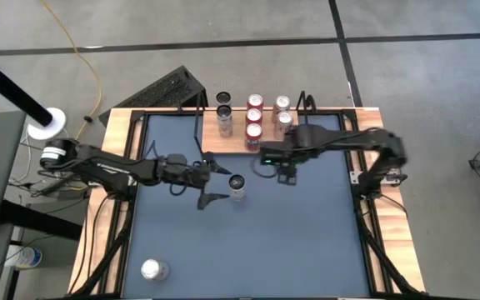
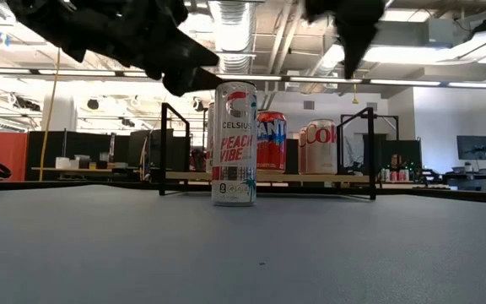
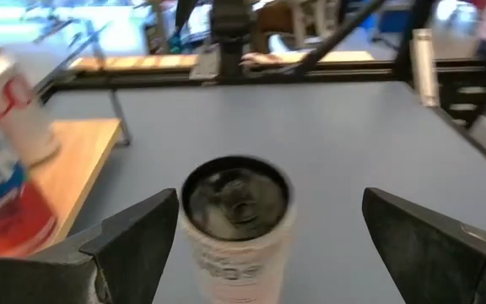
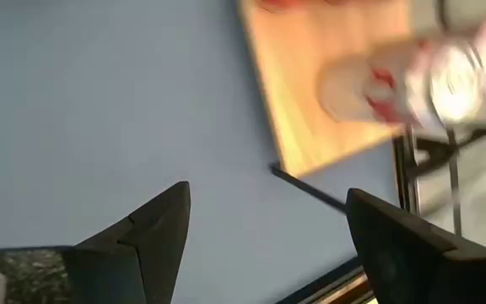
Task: Place canned beverage on shelf
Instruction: Put the black soda can on the shelf aligned with the other black soda can
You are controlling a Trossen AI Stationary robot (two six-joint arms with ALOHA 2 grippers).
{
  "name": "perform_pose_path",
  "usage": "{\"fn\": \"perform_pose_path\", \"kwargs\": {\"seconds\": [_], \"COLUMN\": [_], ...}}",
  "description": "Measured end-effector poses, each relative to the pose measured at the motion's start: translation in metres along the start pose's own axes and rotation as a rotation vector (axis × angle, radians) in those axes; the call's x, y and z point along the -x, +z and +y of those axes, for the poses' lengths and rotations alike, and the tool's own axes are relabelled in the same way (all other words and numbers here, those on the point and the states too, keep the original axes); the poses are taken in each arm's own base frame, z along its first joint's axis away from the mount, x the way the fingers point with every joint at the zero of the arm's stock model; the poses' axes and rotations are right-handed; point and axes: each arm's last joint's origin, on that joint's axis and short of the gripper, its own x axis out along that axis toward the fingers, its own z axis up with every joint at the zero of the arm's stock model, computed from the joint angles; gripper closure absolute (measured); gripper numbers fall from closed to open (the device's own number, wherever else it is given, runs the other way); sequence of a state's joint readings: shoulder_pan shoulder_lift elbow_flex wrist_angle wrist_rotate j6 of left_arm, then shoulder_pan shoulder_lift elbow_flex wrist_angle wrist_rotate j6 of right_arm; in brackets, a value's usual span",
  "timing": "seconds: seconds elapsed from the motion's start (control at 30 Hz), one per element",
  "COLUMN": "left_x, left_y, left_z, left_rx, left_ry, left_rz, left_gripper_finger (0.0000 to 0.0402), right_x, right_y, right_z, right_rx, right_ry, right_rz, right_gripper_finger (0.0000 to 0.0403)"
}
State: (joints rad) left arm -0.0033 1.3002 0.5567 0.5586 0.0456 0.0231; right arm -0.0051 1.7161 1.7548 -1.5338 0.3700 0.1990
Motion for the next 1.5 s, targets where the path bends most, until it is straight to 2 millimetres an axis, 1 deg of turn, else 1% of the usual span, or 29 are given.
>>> {"fn": "perform_pose_path", "kwargs": {"seconds": [0.07, 0.2, 0.33, 0.5, 0.6, 0.77, 0.93, 1.2, 1.3, 1.4, 1.5], "left_x": [-0.007, -0.019, -0.027, -0.040, -0.049, -0.054, -0.054, -0.054, -0.054, -0.054, -0.054], "left_y": [-0.003, -0.002, 0.007, 0.007, 0.000, -0.005, -0.006, -0.012, -0.011, -0.012, -0.011], "left_z": [-0.001, -0.001, 0.001, 0.001, 0.001, -0.003, -0.004, -0.004, -0.004, -0.003, -0.003], "left_rx": [0.030, 0.070, 0.087, 0.140, 0.157, 0.133, 0.119, 0.097, 0.086, 0.074, 0.074], "left_ry": [0.035, 0.095, 0.149, 0.156, 0.162, 0.205, 0.225, 0.232, 0.231, 0.239, 0.246], "left_rz": [0.000, -0.026, -0.041, -0.020, 0.016, 0.024, 0.041, 0.097, 0.093, 0.097, 0.095], "left_gripper_finger": [0.0038, 0.0038, 0.0038, 0.0038, 0.0038, 0.0038, 0.0038, 0.0038, 0.0038, 0.0047, 0.0073], "right_x": [-0.006, -0.022, -0.039, -0.055, -0.061, -0.066, -0.065, -0.065, -0.065, -0.065, -0.065], "right_y": [-0.023, -0.064, -0.093, -0.116, -0.123, -0.123, -0.120, -0.120, -0.120, -0.120, -0.120], "right_z": [-0.004, -0.003, 0.005, 0.012, 0.015, 0.016, 0.017, 0.015, 0.015, 0.015, 0.015], "right_rx": [-0.084, -0.192, -0.244, -0.276, -0.277, -0.271, -0.233, -0.241, -0.241, -0.242, -0.242], "right_ry": [-0.040, -0.011, 0.030, 0.054, 0.063, 0.059, 0.060, 0.057, 0.057, 0.057, 0.057], "right_rz": [-0.033, -0.143, -0.237, -0.275, -0.290, -0.282, -0.308, -0.308, -0.309, -0.309, -0.310], "right_gripper_finger": [0.0101, 0.0101, 0.0101, 0.0101, 0.0101, 0.0101, 0.0101, 0.0101, 0.0101, 0.0101, 0.0101]}}
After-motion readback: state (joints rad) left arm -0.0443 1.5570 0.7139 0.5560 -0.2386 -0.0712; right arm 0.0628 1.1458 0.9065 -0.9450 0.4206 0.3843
